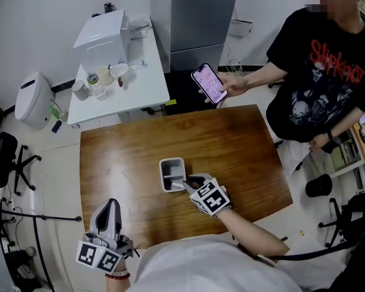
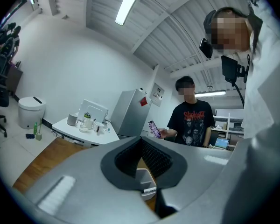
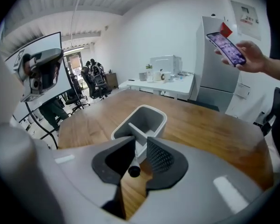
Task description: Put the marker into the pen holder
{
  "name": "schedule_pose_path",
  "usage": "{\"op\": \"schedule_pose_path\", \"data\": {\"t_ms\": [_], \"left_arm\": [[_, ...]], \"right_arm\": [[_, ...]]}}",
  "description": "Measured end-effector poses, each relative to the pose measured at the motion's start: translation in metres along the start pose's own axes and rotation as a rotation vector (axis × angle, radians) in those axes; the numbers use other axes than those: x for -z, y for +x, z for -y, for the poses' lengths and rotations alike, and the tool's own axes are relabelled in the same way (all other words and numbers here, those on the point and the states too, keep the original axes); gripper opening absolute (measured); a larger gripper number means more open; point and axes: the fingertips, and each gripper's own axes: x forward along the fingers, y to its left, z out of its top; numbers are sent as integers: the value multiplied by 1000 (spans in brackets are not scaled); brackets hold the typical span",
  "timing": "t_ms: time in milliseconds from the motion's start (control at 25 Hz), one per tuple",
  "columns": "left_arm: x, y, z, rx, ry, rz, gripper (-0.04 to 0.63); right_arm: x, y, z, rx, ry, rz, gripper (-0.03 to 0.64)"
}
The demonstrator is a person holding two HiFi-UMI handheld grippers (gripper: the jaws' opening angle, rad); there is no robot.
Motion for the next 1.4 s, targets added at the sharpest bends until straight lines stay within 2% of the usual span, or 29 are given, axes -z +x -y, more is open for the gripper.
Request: {"op": "schedule_pose_path", "data": {"t_ms": [320, 640, 800, 1000, 1200, 1400], "left_arm": [[-2, 9, 2, 89, 9, -4, -23], [14, 23, 11, 227, 1, -54, -23], [12, 33, 28, 286, 26, -59, -23], [6, 27, 52, 323, 74, -50, -23], [9, 22, 71, 320, 110, -60, -23], [20, 25, 100, 345, 110, -78, -23]], "right_arm": [[-23, -61, 18, 109, 114, 183, 71], [-31, -117, -5, 178, 203, 355, 71], [-49, -150, -23, 155, 157, 484, 75], [-74, -183, -36, 189, 19, 571, 80], [-83, -204, -44, 185, -43, 612, 81], [-57, -227, -32, 218, -29, 594, 55]]}}
